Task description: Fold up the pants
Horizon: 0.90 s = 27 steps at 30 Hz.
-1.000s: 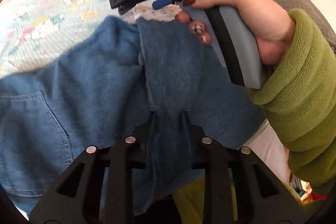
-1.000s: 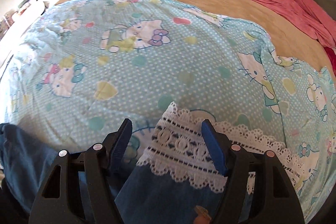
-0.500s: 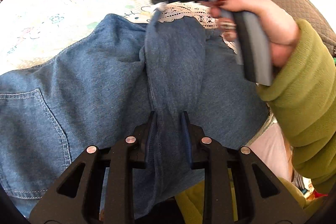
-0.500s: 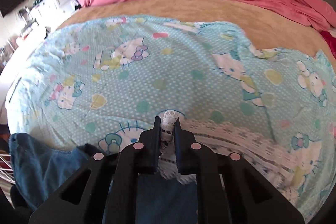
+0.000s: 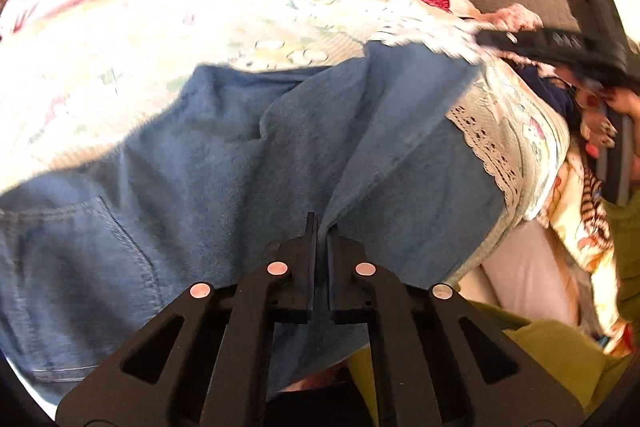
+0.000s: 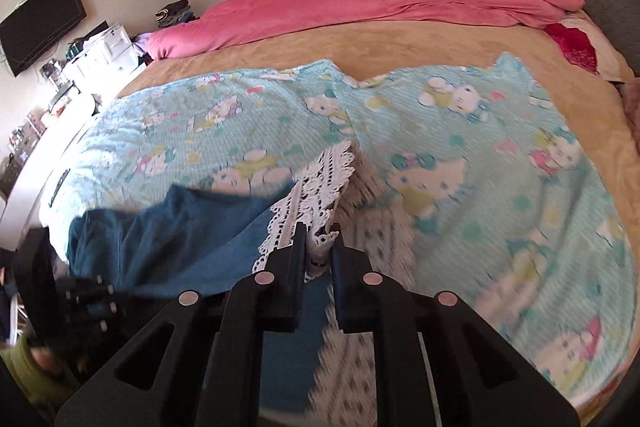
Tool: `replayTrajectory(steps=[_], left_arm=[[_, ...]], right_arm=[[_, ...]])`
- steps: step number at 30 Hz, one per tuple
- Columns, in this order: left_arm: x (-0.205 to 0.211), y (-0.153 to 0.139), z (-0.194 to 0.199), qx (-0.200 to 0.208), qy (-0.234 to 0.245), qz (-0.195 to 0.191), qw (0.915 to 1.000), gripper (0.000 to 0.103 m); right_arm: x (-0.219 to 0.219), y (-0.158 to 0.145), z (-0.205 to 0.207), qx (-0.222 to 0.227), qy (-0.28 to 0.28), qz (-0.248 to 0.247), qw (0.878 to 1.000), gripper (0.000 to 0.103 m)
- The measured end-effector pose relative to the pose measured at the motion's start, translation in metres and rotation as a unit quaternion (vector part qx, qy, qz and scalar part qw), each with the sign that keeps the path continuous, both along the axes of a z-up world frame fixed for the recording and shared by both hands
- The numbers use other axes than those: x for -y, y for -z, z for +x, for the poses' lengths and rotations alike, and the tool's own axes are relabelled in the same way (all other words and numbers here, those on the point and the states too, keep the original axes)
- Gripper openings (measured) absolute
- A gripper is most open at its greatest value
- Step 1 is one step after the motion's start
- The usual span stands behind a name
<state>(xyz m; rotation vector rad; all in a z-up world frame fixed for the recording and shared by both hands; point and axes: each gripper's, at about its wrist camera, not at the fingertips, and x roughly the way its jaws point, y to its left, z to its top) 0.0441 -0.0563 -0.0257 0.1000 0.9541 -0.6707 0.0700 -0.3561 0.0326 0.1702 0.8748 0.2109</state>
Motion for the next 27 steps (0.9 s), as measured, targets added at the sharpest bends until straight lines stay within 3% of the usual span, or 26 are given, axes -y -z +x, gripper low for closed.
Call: replayTrajectory(steps=[3,10,16,18,20,22,24,25,27], left_arm=[[0.001,-0.007,-0.004,0.008,0.019,0.007,0.9998,0.000],[0.010,0.001,-0.019,0.020,0.046,0.046,0.9977,0.000],[0.015,0.013,-0.029,0.019,0.051,0.069,0.9961,0.000],[0.014,0.017,-0.031,0.016,0.052,0.074,0.9958,0.001],[0.013,0.020,-0.032,0.014,0.051,0.077,0.9956,0.001],[0.013,0.022,-0.034,0.015,0.052,0.077,0.9955,0.001],[0.013,0.021,-0.034,0.015,0.052,0.078,0.9955,0.001],[0.013,0.021,-0.034,0.016,0.052,0.076,0.9956,0.001],[0.012,0.020,-0.033,0.016,0.051,0.072,0.9960,0.001]], right_arm=[[0.010,0.008,-0.029,-0.018,0.009,-0.006,1.000,0.011],[0.020,0.058,-0.067,-0.096,0.026,0.014,0.995,0.011],[0.020,0.073,-0.072,-0.106,0.028,0.008,0.994,0.011],[0.020,0.080,-0.074,-0.115,0.032,-0.004,0.993,0.014],[0.022,0.080,-0.077,-0.117,0.045,-0.020,0.992,0.030],[0.023,0.067,-0.083,-0.091,0.055,-0.045,0.993,0.035],[0.010,0.045,-0.092,-0.025,0.032,-0.089,0.995,0.035],[-0.008,0.034,-0.099,0.018,-0.017,-0.120,0.993,0.035],[-0.051,0.029,-0.110,0.063,-0.118,-0.162,0.978,0.035]])
